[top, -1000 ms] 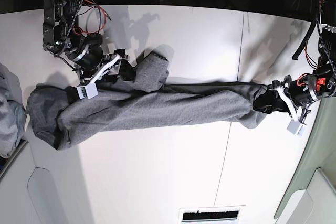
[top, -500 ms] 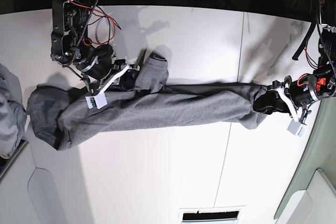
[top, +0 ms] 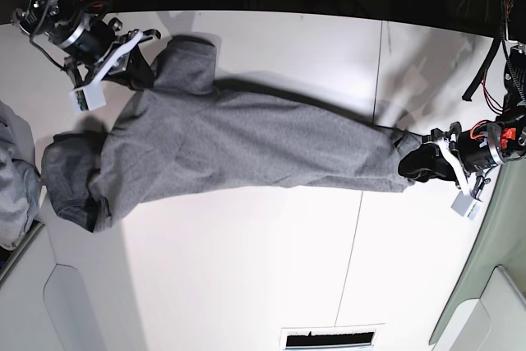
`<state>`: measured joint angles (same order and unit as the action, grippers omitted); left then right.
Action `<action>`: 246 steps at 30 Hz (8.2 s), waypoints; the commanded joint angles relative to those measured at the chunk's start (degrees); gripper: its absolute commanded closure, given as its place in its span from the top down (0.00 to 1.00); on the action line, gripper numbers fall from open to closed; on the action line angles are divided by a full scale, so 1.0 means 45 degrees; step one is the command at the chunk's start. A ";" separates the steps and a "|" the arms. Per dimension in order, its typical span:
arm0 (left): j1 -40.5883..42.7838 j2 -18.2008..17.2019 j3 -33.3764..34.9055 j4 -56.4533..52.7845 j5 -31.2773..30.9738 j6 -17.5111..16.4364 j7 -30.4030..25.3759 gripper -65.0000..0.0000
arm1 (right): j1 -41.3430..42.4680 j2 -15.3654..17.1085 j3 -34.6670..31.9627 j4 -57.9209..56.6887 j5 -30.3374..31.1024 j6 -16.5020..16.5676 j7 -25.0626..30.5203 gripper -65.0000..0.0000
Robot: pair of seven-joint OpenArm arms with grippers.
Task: Layout the t-shirt on the table in an organized manner, then fold the t-shirt properly
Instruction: 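Pull the shirt ends apart, stretching it lengthwise along the table, then move the left gripper holding the shirt end toward the right gripper, then release with the left gripper and lift it away from the folded shirt, then grasp the shirt edge with the left gripper and drag it outward, then pull the shirt with the right gripper away from the left gripper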
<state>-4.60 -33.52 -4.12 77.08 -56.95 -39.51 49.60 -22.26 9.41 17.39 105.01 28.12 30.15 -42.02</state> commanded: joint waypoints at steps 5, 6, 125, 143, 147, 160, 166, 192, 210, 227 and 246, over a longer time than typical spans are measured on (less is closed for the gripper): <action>-0.0209 -0.0423 -0.0092 0.1112 -0.0563 -0.0110 0.0097 0.30 | -0.1234 0.0675 0.1103 0.0695 0.0267 0.0068 0.0219 0.00; -0.0204 -0.0457 -0.0092 0.1161 -0.0534 -0.0110 0.0097 0.30 | -0.1404 0.0772 0.1316 0.0699 0.0350 0.0068 0.0219 0.00; 0.3269 -0.0427 0.1928 0.5061 0.7864 0.1297 -0.6586 0.14 | 1.2939 -0.3478 -0.7140 -1.2726 -0.5134 -0.2477 0.4721 0.53; 0.0102 0.2642 0.3177 -0.1345 0.7854 0.1967 -0.6887 0.14 | 1.1715 -0.3740 -0.7169 -1.3634 -0.7077 -0.3735 0.4906 0.39; 0.0107 0.2642 0.3177 -0.1481 0.7868 0.1962 -0.6878 0.09 | 1.1754 -0.3750 -0.7169 -1.3634 -0.7184 -0.3351 0.5683 0.07; 0.0719 0.1787 0.3177 -0.1481 0.8519 0.1870 -0.6683 0.00 | 1.1866 -0.3381 -0.7164 -1.2182 -0.7203 -0.3181 0.6251 0.00; 0.1200 0.1608 0.3177 -0.1481 0.8578 0.1870 -0.6693 0.00 | 1.2104 -0.2851 -0.7164 -1.1987 -0.7111 -0.3186 0.6251 0.00; 0.2147 0.0423 0.3172 -0.1418 0.7300 -0.0110 -0.6567 0.00 | 1.3236 -0.0617 -0.6421 -1.1963 -0.5901 -0.3332 0.6256 0.69; 0.2166 -0.0160 0.2939 0.3405 0.4624 -0.0110 -0.4600 0.18 | 1.0103 0.0685 -0.4061 -0.6193 -0.3915 -0.3288 0.0597 0.69; 0.2322 0.2929 0.4935 0.2793 0.6713 0.0568 -0.4755 0.30 | 0.8068 0.1826 -0.0374 -0.6713 -0.3181 -0.4337 0.1054 0.69; 0.1685 0.2147 0.4901 0.0520 0.8621 0.2555 -0.4969 0.02 | 0.5969 0.1253 -0.0379 -0.5328 -0.1812 -0.3745 0.1326 0.08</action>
<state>3.44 -23.07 18.26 79.31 -19.94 -29.17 25.61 3.53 14.44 15.42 80.01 19.31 13.04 -37.32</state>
